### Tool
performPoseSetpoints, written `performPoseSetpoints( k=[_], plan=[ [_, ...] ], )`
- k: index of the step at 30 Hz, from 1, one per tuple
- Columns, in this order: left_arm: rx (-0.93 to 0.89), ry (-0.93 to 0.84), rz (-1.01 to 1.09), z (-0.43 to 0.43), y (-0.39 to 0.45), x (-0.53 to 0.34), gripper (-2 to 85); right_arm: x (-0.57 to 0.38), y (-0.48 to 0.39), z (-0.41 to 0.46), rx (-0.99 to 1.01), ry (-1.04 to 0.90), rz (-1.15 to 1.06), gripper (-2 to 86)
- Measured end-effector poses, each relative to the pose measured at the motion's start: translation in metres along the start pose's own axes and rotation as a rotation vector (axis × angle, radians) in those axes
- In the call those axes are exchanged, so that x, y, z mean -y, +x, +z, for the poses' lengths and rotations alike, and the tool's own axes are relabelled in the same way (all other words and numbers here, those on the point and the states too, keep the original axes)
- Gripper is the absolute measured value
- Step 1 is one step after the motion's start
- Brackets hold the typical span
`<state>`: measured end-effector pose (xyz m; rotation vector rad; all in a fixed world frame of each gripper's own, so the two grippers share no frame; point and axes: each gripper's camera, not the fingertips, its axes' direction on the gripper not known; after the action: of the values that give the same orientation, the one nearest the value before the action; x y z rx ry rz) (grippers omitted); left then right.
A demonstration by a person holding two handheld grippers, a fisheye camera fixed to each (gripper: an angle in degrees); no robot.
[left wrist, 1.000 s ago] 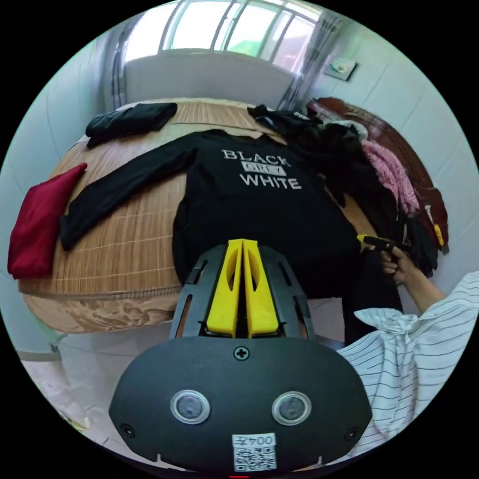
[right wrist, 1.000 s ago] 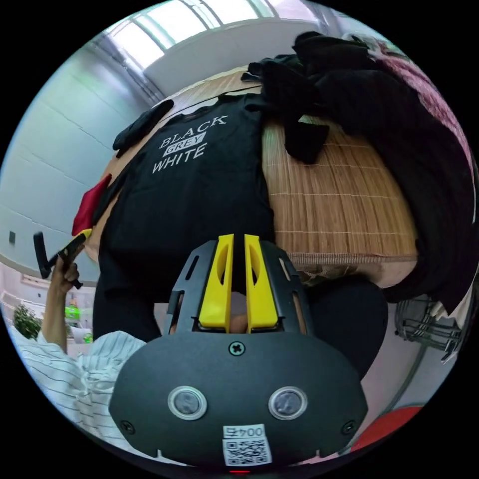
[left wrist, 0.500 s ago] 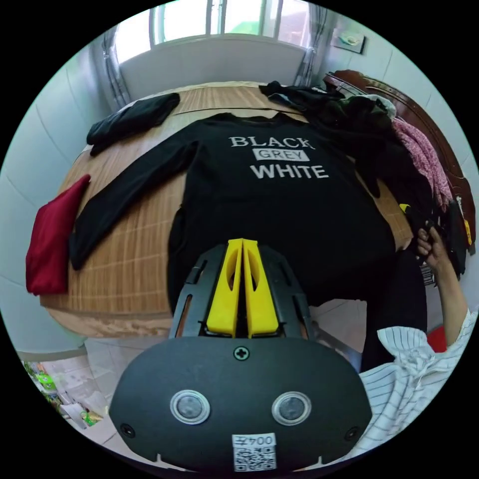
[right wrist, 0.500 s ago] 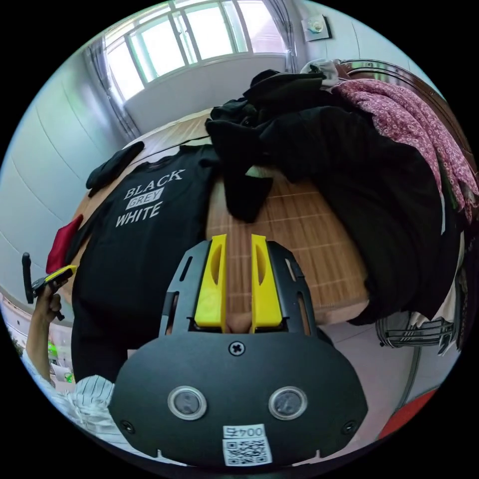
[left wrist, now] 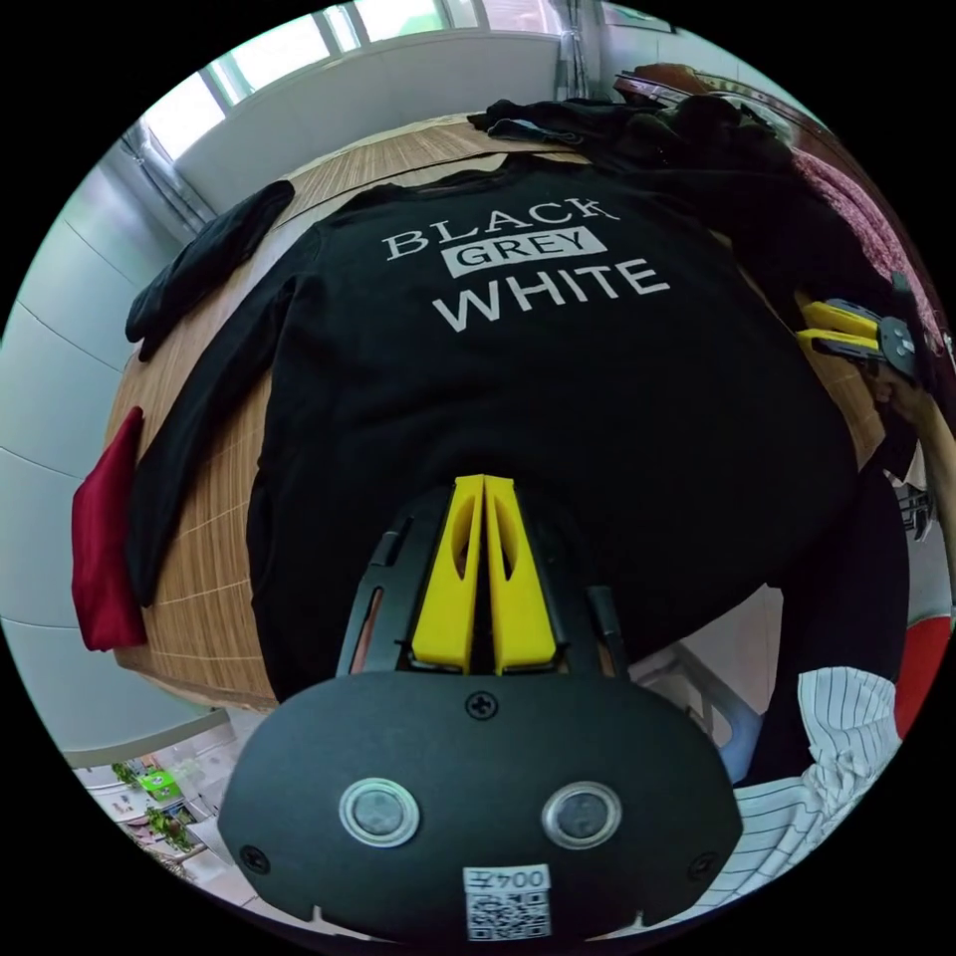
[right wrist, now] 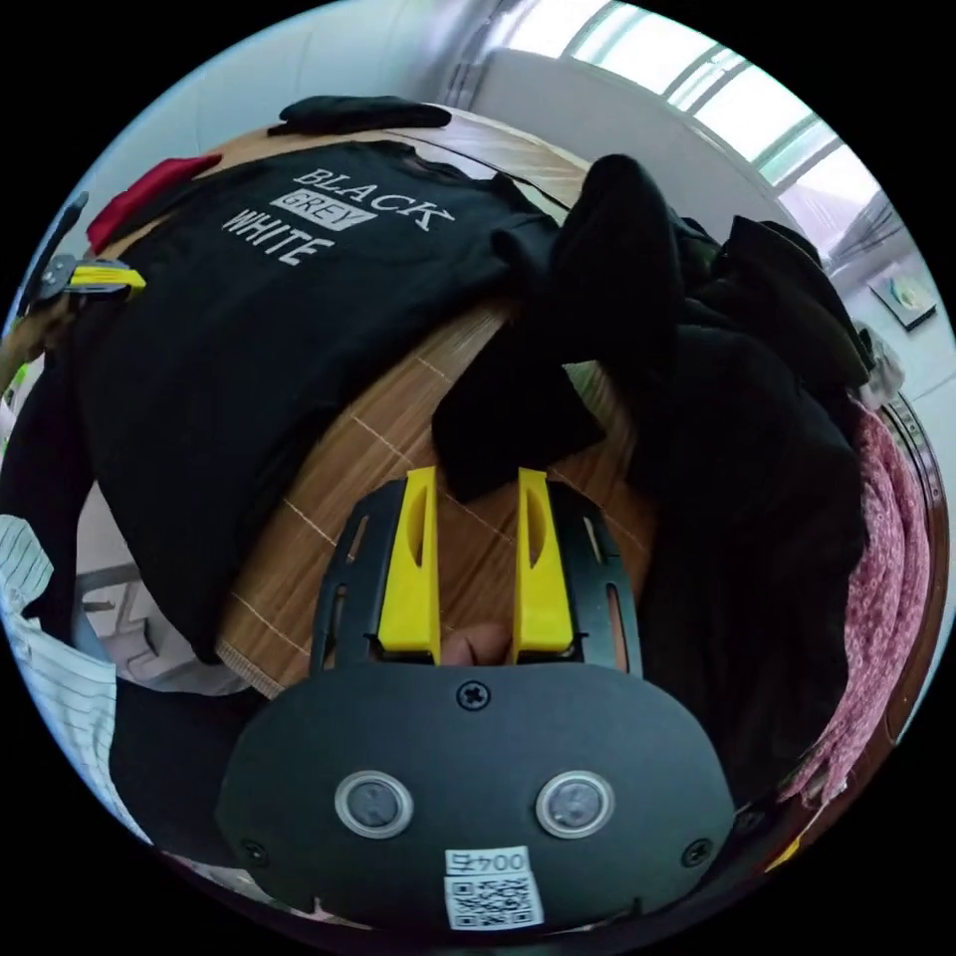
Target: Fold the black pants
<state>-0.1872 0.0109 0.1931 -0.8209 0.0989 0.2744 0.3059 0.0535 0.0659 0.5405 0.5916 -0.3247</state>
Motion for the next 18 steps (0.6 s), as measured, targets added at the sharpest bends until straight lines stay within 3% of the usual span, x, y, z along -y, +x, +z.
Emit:
performPoseSetpoints(
  k=[6,12,15,18],
  plan=[
    [0.035,0.012,-0.011,0.02,-0.011,-0.01,0.1,0.019,0.081,-0.021,0.254,-0.075,0.031,4.2],
    [0.071,0.019,0.005,0.038,-0.023,-0.018,0.1,0.014,0.194,-0.174,0.583,0.181,0.096,4.1],
    [0.08,0.034,0.007,0.046,-0.032,-0.023,0.2,-0.008,0.273,-0.223,0.766,0.316,0.3,4.2],
    [0.074,0.029,0.007,0.054,-0.044,-0.023,0.2,-0.053,0.361,-0.239,0.927,0.489,0.671,4.4]
  ],
)
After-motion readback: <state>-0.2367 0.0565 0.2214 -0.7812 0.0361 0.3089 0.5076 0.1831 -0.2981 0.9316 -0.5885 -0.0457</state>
